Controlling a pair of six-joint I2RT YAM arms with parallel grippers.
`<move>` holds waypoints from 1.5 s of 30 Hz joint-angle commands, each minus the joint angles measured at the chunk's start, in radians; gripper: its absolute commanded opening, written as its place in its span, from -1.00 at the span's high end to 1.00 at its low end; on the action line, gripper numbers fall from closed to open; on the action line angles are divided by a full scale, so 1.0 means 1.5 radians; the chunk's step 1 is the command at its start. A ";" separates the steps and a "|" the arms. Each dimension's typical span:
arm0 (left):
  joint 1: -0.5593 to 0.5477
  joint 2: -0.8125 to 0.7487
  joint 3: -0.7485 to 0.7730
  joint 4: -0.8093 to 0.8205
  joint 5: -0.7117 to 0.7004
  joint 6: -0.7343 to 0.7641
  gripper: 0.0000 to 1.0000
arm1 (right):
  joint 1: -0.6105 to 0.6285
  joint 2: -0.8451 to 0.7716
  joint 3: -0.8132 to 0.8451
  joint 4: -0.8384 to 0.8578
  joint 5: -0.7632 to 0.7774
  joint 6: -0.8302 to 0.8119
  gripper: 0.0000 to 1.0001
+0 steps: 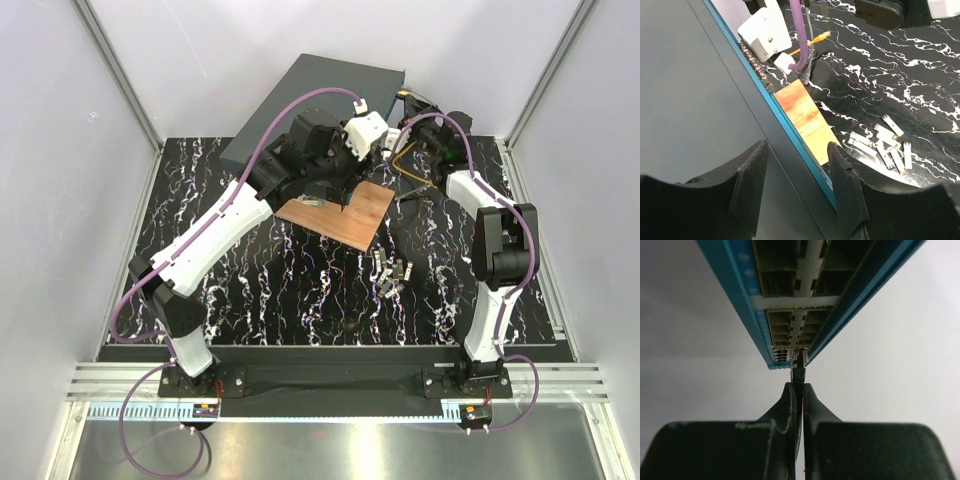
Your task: Insert the plug into the switch port
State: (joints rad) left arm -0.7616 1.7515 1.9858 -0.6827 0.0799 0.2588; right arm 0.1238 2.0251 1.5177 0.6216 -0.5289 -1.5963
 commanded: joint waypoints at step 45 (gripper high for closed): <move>0.123 0.028 0.005 -0.234 -0.212 0.058 -0.16 | 0.054 -0.038 -0.073 0.044 -0.120 0.062 0.57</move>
State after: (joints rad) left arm -0.7437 1.7496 2.0014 -0.7315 0.0826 0.2607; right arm 0.1303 1.9762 1.4078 0.7086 -0.5087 -1.5654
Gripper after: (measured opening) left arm 0.589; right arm 0.199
